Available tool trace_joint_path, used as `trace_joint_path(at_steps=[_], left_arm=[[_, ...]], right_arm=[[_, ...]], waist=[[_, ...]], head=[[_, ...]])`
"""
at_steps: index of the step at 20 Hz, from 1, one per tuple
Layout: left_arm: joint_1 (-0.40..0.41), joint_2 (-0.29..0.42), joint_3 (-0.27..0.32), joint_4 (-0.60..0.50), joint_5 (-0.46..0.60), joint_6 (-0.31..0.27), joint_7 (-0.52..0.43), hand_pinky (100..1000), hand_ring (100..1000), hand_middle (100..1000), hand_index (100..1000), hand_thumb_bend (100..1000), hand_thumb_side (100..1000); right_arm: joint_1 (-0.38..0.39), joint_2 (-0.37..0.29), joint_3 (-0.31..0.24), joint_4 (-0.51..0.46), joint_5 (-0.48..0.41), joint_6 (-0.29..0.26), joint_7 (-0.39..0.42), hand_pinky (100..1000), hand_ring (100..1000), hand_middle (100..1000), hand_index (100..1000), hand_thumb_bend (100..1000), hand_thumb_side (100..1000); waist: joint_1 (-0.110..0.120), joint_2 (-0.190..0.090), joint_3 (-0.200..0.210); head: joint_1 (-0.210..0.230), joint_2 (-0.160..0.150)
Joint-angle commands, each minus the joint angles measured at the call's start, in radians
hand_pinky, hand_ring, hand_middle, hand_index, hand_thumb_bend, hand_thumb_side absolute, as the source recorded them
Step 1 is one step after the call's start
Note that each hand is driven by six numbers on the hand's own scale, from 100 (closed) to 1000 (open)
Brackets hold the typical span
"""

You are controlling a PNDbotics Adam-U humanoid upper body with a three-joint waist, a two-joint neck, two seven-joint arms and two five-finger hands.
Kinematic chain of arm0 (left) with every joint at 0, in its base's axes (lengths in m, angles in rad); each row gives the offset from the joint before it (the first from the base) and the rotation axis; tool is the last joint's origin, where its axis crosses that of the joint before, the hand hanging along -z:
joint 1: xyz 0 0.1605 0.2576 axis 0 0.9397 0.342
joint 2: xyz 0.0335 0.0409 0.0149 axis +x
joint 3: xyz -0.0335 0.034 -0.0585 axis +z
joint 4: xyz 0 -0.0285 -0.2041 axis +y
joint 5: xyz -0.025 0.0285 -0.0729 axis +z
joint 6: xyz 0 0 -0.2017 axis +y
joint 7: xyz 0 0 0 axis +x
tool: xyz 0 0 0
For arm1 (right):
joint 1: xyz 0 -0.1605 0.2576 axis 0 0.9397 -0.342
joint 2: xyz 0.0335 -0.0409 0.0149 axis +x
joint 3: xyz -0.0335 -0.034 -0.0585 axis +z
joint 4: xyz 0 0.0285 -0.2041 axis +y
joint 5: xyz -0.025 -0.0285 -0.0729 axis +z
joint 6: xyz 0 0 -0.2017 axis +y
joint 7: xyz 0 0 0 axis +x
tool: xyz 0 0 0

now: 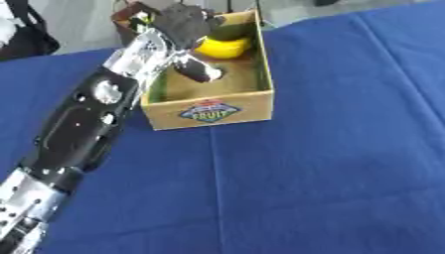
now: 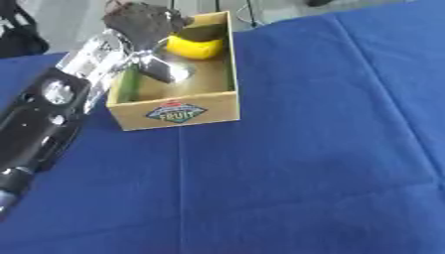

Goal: Pick up objects on the table and place them in the box.

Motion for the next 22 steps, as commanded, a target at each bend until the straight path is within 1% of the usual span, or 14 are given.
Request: trace_joint_path(at_steps=[1,3,7,8,10,11,12,13,16,18,20,22], left_arm=[[-0.013,0.018,0.022,-0.054,0.029,0.037,0.026,677,795,786,978,504,814],[-0.009,0.026,0.028,-0.095,0.066,0.056,0.039,657,781,771,949,486,802],[0.007,0.056,0.033,-0.202,0.143,0.092,0.043,629,754,741,922,457,791],[0.015,0.068,0.038,-0.242,0.164,0.104,0.044,615,740,722,902,402,777],[0.034,0.090,0.046,-0.325,0.207,0.130,0.038,589,706,689,878,323,793],[0.045,0.101,0.050,-0.367,0.232,0.143,0.032,566,679,664,853,255,796],[0.059,0.113,0.058,-0.417,0.262,0.160,0.027,556,666,652,843,237,804],[0.075,0.125,0.064,-0.467,0.297,0.176,0.020,529,633,625,819,177,826],[0.134,0.159,0.082,-0.624,0.429,0.228,-0.009,467,580,589,787,100,852],[0.180,0.179,0.098,-0.734,0.533,0.271,-0.022,439,556,576,774,100,879],[0.225,0.196,0.117,-0.834,0.638,0.319,-0.022,432,547,572,771,100,888],[0.271,0.205,0.142,-0.917,0.723,0.372,0.009,431,541,572,772,100,890]], right_arm=[[-0.003,-0.010,-0.007,-0.017,-0.007,0.003,0.001,764,717,612,793,100,906],[0.001,-0.010,-0.008,-0.017,-0.007,0.005,-0.001,764,718,612,793,100,906],[0.008,-0.010,-0.011,-0.017,-0.006,0.006,-0.004,764,717,613,793,100,906],[0.011,-0.010,-0.012,-0.017,-0.006,0.006,-0.005,764,717,613,793,100,906],[0.015,-0.011,-0.014,-0.017,-0.006,0.006,-0.008,764,718,614,793,100,907],[0.016,-0.012,-0.015,-0.017,-0.006,0.005,-0.009,764,718,614,793,100,908],[0.018,-0.012,-0.016,-0.017,-0.006,0.005,-0.011,764,718,614,793,100,908],[0.019,-0.012,-0.017,-0.017,-0.007,0.004,-0.013,764,718,615,793,100,909],[0.023,-0.013,-0.022,-0.017,-0.007,0.002,-0.019,764,719,616,793,100,911],[0.024,-0.014,-0.025,-0.017,-0.007,-0.001,-0.024,763,720,617,793,100,914],[0.025,-0.015,-0.028,-0.017,-0.007,-0.004,-0.030,763,720,618,793,100,916],[0.026,-0.016,-0.032,-0.017,-0.008,-0.006,-0.036,762,721,618,793,100,916]], waist=[[-0.012,-0.027,0.005],[-0.014,-0.030,0.011],[-0.019,-0.039,0.024],[-0.021,-0.042,0.029],[-0.024,-0.047,0.037],[-0.026,-0.049,0.041],[-0.029,-0.052,0.047],[-0.032,-0.054,0.051],[-0.041,-0.059,0.065],[-0.047,-0.061,0.074],[-0.054,-0.063,0.082],[-0.062,-0.063,0.091]], head=[[-0.006,0.002],[-0.009,0.006],[-0.014,0.015],[-0.016,0.017],[-0.018,0.021],[-0.019,0.022],[-0.020,0.024],[-0.022,0.025],[-0.026,0.029],[-0.028,0.033],[-0.030,0.035],[-0.031,0.038]])
